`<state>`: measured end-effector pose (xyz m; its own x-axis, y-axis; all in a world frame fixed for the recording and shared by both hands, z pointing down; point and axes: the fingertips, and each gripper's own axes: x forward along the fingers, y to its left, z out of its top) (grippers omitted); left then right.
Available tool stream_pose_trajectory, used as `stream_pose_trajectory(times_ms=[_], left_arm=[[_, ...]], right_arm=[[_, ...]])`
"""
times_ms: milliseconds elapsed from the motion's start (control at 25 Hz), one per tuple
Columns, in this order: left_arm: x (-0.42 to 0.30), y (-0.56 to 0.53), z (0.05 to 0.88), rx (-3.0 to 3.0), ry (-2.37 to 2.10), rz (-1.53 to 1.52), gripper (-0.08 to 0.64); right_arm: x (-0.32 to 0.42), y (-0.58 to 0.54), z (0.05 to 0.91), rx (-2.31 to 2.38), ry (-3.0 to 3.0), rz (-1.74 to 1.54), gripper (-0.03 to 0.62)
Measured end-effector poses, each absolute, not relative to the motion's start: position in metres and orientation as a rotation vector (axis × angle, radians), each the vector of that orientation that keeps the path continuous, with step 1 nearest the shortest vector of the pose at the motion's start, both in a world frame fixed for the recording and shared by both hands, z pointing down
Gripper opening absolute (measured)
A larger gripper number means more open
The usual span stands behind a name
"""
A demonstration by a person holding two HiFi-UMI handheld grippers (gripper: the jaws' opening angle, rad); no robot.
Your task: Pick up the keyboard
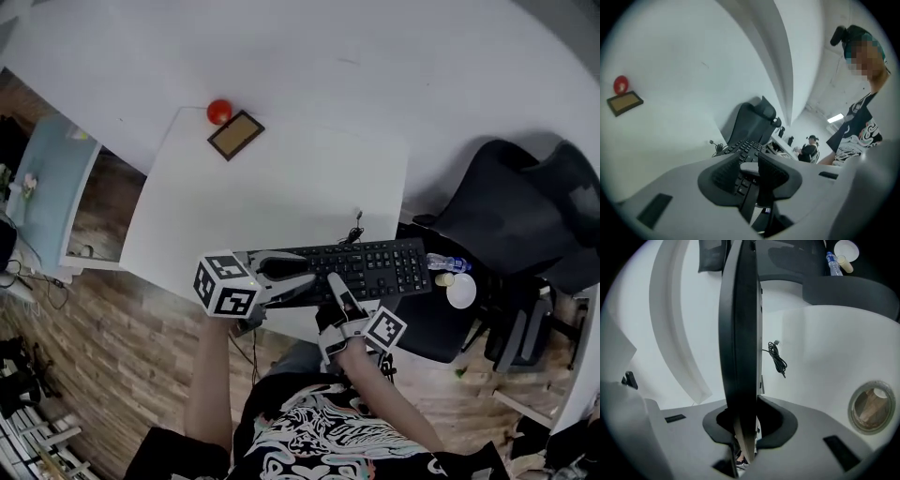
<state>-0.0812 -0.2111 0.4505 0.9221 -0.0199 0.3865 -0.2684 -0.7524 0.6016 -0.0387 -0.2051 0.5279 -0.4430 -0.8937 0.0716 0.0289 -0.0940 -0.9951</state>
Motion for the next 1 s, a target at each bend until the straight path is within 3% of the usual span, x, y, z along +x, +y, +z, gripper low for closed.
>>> stream_pose_trajectory(times_ms=[520,1000], left_arm=[[-0.109,-0.196,0.383,2.099,-0.526,-0.352,0.121],[-0.116,-0.163,0.398,1.744,-0.66,-0.72,0.091]], right_arm=[[-0.022,-0.229,0.468,-0.979,1.548,-1.513,0.086],[0.004,-0.223,0.423,-0.967,1.519,-1.409,0.086]])
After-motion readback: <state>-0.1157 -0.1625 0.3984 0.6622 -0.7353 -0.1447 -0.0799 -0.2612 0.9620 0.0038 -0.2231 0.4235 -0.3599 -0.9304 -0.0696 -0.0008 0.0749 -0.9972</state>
